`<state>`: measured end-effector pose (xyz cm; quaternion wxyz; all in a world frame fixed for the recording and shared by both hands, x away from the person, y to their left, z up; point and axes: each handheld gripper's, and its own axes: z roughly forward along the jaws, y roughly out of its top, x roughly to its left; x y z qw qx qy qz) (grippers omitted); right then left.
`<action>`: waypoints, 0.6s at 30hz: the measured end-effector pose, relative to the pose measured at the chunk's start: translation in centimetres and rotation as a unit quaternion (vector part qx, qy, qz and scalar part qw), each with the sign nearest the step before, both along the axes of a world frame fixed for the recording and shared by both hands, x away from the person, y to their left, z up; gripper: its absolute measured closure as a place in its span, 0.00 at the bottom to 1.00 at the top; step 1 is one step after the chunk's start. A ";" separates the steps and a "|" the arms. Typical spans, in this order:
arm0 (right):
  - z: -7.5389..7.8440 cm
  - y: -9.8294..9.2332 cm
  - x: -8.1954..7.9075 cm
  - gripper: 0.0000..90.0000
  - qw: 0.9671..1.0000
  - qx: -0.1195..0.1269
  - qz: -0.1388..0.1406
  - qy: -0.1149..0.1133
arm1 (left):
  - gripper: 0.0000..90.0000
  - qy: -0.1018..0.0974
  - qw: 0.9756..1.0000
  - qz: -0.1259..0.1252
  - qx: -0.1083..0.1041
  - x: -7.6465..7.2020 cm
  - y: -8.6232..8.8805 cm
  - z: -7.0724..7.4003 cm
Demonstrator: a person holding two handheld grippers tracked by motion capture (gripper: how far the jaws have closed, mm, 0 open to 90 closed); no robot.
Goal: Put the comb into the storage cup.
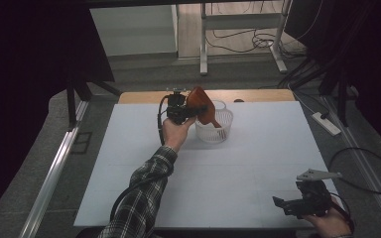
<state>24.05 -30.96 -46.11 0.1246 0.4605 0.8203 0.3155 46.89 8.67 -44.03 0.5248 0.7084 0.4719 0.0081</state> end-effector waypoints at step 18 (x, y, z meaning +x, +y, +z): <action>-0.1 0.1 0.1 0.00 1.000 -0.004 0.001 0.005 | 0.52 0.020 0.999 0.016 -0.023 -0.1 1.2 -1.6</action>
